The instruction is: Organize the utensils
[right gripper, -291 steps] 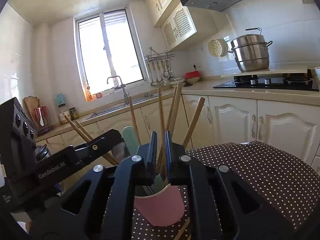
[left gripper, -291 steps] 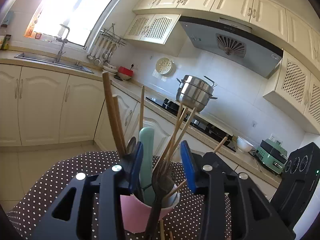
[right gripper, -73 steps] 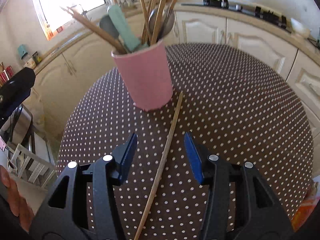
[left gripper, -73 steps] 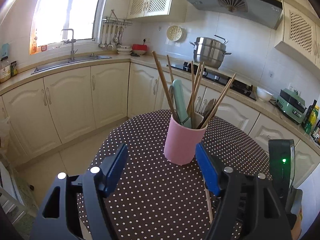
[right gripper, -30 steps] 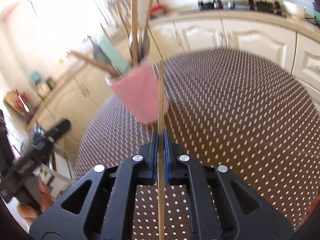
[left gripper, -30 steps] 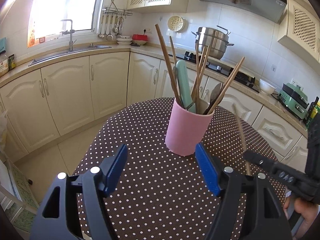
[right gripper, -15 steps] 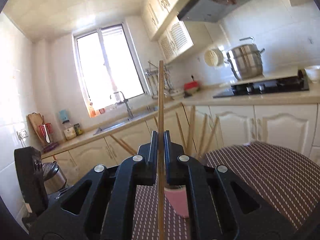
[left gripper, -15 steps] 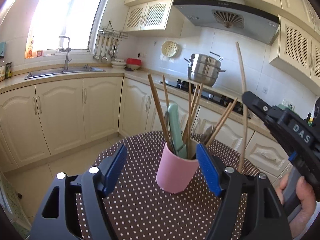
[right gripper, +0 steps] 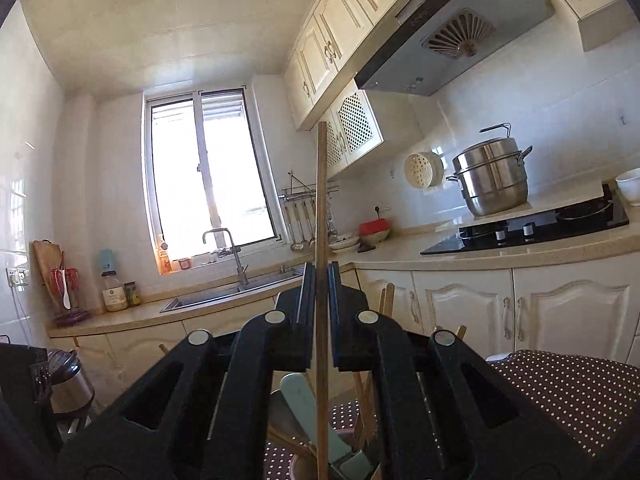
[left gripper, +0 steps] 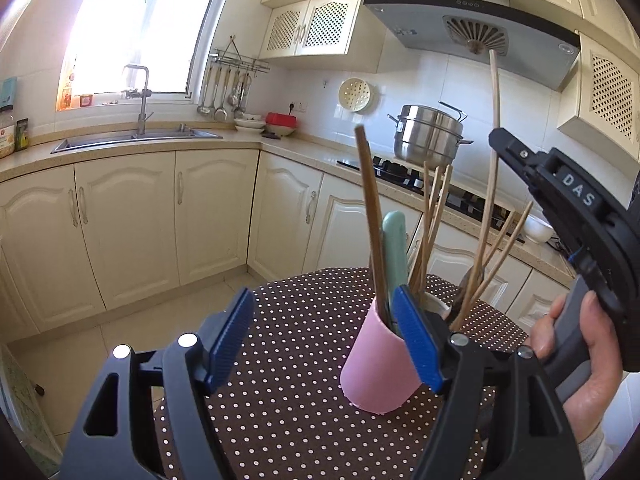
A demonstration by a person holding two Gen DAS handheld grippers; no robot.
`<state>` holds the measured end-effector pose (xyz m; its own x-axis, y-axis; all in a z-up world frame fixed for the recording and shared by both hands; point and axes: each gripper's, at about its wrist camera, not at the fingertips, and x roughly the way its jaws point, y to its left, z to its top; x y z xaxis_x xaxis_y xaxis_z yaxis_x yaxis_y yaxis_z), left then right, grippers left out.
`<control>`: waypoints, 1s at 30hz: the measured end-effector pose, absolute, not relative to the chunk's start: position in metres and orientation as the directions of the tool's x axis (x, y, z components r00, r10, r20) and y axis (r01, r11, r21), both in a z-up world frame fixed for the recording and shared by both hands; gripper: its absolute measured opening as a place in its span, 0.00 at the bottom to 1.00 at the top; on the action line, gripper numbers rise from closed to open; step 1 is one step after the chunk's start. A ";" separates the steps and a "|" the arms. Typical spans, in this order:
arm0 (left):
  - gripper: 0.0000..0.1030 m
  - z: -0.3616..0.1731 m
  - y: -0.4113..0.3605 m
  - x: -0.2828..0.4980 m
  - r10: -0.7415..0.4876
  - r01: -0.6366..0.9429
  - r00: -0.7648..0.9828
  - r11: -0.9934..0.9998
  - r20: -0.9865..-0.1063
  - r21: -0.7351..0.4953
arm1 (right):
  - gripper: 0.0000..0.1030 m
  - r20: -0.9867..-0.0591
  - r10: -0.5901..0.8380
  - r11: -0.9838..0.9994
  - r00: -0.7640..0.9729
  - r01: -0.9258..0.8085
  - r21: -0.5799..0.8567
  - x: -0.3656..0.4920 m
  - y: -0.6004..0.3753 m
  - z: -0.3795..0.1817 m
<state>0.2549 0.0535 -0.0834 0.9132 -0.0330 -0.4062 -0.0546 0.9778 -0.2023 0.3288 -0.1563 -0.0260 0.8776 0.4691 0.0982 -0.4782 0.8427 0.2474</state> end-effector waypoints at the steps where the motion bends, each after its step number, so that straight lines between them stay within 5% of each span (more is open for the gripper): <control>1: 0.69 -0.084 0.054 0.257 -0.035 -0.053 0.913 0.978 -0.407 -0.204 | 0.07 0.096 0.469 0.846 0.878 -0.478 0.237 0.331 -0.154 -0.027; 22: 0.75 -0.082 0.032 0.254 -0.033 -0.041 0.897 0.987 -0.441 -0.158 | 0.08 -0.157 0.429 0.899 0.890 -0.403 0.174 0.294 -0.161 -0.068; 27: 0.78 -0.076 0.030 0.238 -0.032 -0.039 0.895 0.988 -0.446 -0.148 | 0.30 -0.162 0.412 0.905 0.897 -0.383 0.185 0.274 -0.167 -0.065; 30: 0.79 -0.072 0.028 0.227 -0.026 -0.041 0.894 0.990 -0.446 -0.138 | 0.30 -0.156 0.410 0.906 0.899 -0.382 0.184 0.258 -0.170 -0.058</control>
